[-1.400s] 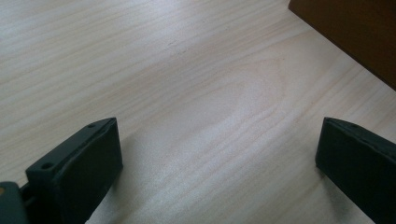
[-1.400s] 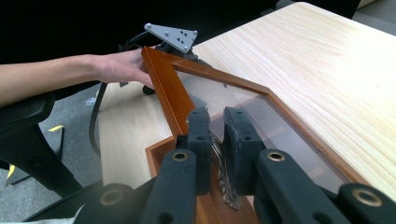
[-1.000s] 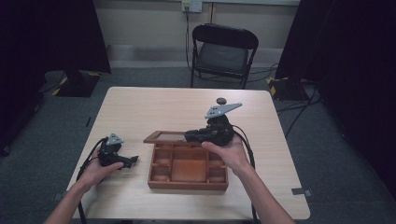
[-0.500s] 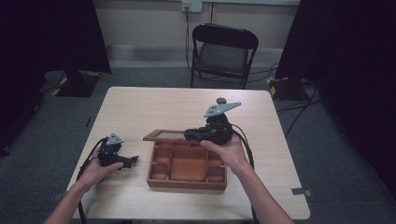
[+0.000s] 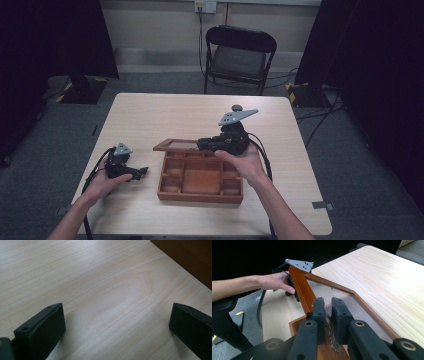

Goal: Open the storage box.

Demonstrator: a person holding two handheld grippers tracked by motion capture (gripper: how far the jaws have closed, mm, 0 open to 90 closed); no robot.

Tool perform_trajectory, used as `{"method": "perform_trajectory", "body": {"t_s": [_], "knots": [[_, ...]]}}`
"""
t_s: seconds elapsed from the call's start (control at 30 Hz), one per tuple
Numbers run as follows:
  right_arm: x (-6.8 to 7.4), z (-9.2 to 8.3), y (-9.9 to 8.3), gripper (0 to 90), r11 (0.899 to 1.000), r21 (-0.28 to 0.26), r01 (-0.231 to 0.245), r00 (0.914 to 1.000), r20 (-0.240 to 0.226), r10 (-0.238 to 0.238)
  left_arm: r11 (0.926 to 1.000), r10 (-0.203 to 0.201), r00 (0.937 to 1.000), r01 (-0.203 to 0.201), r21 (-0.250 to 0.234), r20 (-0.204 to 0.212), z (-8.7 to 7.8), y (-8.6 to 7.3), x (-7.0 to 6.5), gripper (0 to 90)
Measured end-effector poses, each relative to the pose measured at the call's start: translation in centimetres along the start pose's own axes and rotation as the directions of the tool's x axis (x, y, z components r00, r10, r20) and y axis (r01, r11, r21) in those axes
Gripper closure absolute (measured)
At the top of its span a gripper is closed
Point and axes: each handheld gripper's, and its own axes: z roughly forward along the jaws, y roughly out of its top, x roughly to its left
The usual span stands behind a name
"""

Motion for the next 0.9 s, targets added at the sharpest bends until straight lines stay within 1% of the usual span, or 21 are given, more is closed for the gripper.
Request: {"method": "perform_trajectory", "body": {"t_s": [0.9], "knots": [[-0.01,-0.02,-0.04,82.3,1.0,0.002,0.007,1.0,-0.004,-0.007,1.0,0.0,1.0,0.0,0.0,0.0,0.0,0.0,0.0,0.0]]}}
